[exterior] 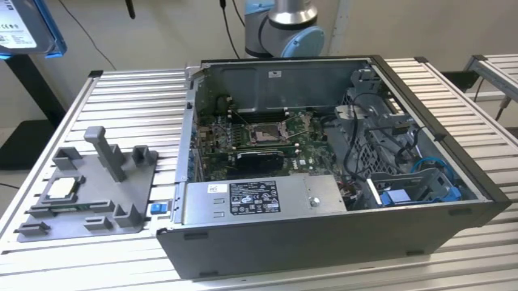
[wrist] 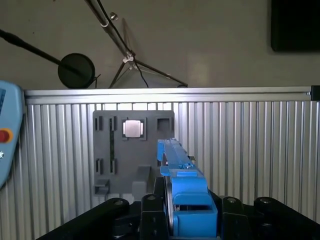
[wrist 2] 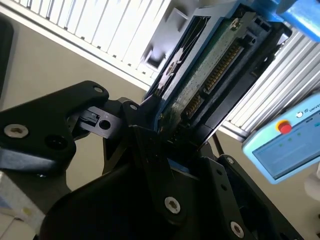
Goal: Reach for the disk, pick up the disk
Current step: 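Pick up the disk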
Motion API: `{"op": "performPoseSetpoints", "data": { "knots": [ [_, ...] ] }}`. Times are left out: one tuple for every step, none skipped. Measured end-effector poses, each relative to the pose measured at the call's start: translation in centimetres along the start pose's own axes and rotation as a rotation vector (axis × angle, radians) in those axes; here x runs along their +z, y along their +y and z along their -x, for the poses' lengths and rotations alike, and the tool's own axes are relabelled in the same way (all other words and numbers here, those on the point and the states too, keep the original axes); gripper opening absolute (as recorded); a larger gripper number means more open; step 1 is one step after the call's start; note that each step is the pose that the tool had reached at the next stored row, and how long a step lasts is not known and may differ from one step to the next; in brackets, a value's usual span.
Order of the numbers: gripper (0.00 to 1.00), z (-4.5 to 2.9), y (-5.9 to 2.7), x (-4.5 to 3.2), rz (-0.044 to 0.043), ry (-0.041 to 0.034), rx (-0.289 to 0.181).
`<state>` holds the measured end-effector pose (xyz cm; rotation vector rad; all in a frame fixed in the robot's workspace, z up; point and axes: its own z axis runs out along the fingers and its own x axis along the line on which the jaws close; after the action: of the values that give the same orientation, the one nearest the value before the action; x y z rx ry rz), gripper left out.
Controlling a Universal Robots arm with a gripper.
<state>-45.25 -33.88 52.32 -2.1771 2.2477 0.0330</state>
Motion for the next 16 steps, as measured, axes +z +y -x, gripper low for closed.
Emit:
{"op": "performPoseSetpoints", "data": {
  "knots": [
    [0.0,0.0,-0.13,0.0,0.0,0.0,0.0],
    [0.0,0.01,-0.25,0.0,0.0,0.0,0.0],
    [0.0,0.01,-0.4,0.0,0.0,0.0001,0.0],
    [0.0,0.02,-0.54,0.0,0.0,0.0001,0.0],
    [0.0,0.02,-0.69,-0.01,0.0,0.0001,0.0],
    [0.0,0.03,-0.83,-0.01,0.0001,0.0,0.0],
    [0.0,0.03,-1.01,-0.01,0.0001,0.0,0.0],
    [0.0,0.04,-1.19,-0.01,0.0001,0.0001,0.0],
    [0.0,0.04,-1.37,-0.01,0.0,0.0001,0.0],
    [0.0,0.05,-1.55,-0.01,0.0001,0.0001,0.0],
    [0.0,0.05,-1.74,-0.01,0.0,0.0,0.0],
    [0.0,0.06,-1.93,-0.01,0.0001,0.0,0.0],
    [0.0,0.07,-2.13,-0.02,0.0002,0.0001,0.0],
    [0.0,0.08,-2.34,-0.02,0.0002,0.0001,0.0],
    [0.0,0.08,-2.54,-0.02,0.0003,0.0001,0.0],
    [0.0,0.09,-2.75,-0.02,0.0003,0.0001,0.0]
  ]
}}
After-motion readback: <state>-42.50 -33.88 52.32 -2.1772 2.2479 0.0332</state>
